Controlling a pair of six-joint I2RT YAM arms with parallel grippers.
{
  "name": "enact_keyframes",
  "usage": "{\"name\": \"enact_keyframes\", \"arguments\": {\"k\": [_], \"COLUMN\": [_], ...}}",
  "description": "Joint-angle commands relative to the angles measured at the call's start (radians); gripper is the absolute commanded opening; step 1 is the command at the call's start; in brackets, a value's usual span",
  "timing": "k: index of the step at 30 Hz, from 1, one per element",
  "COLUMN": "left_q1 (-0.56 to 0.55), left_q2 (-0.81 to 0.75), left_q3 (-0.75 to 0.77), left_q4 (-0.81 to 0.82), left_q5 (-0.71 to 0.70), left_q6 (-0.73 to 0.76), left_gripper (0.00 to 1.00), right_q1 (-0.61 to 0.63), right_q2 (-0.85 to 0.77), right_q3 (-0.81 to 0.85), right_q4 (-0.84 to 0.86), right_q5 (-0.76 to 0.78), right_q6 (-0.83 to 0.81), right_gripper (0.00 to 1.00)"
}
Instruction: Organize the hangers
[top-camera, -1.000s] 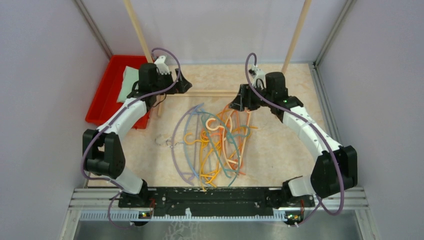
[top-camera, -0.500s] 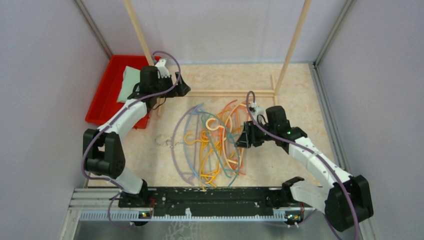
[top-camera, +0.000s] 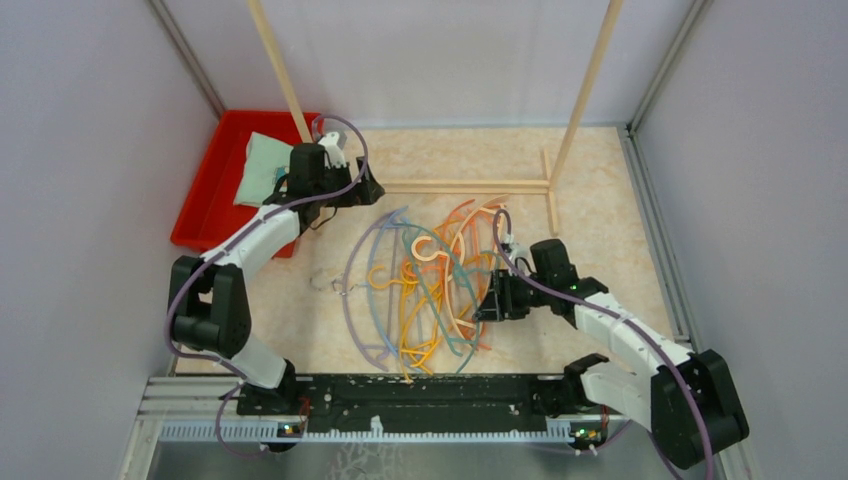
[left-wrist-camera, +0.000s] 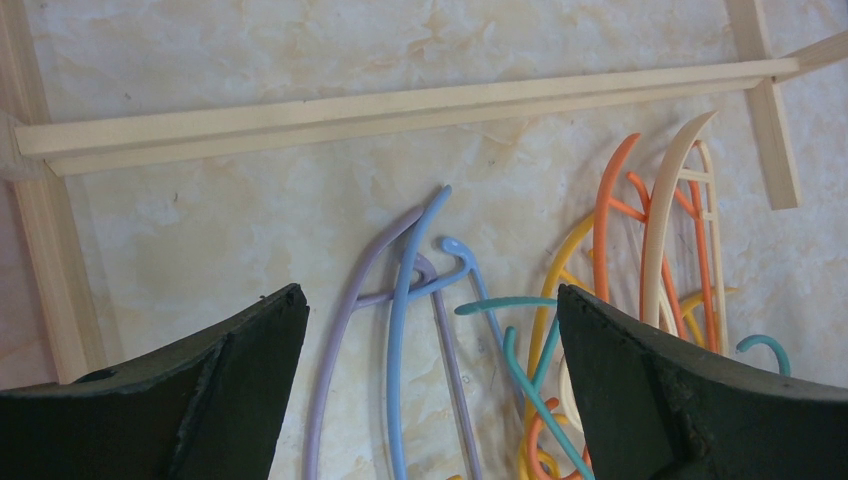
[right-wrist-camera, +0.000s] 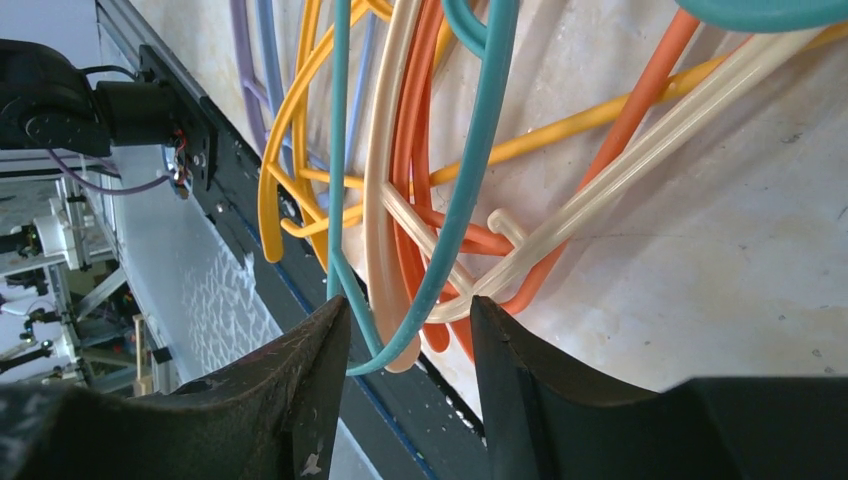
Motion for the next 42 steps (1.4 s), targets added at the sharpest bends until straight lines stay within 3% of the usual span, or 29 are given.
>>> {"name": "enact_keyframes", "arguments": {"k": [1,15,23,26,33,38,42], "left_q1": [-0.006,-0.006,-0.005,-0.006,-0.006,-0.006,-0.005], "left_q2": [-0.015,-0.031,-0.035,-0.048,-0.077,-0.102,-0.13], "left_q3": [-0.025,-0.054,-0.072,-0.074,-0.076,-0.087,-0.094], "left_q4": [0.012,-0.009,-0.006,-0.006,0.011,0.024,0.007], "left_q5": [-0.028,-0.059,-0.053,-0.053,-0.046,-0.044,-0.064], "left_q6": [-0.002,0.031,0.031,0.034,0.015,0.003,0.033], "left_gripper": [0.99,0.99,0.99,0.99,0.99,0.99,0.99], "right_q1": [0.011,0.042,0.091,0.094,0.094,0.096,0.096], "right_q2": [0.057,0.124,0.145,0.109,0.03,0.057,0.115], "right_q3": [0.0,-0.046,-0.054,0.012,0.277,0.32,0.3], "right_q4": [0.119,0.276,0.326,0.177,-0.169,-0.212,-0.178], "right_q5": [-0.041,-0.073,-0.068,-0.011,0.194,0.411,0.42], "right_q6": [0.01,0.094,0.138,0.099,-0.03,-0.047,-0.05], "right_gripper": [0.48,0.4,0.12,0.0,0.0,0.0,0.0]}}
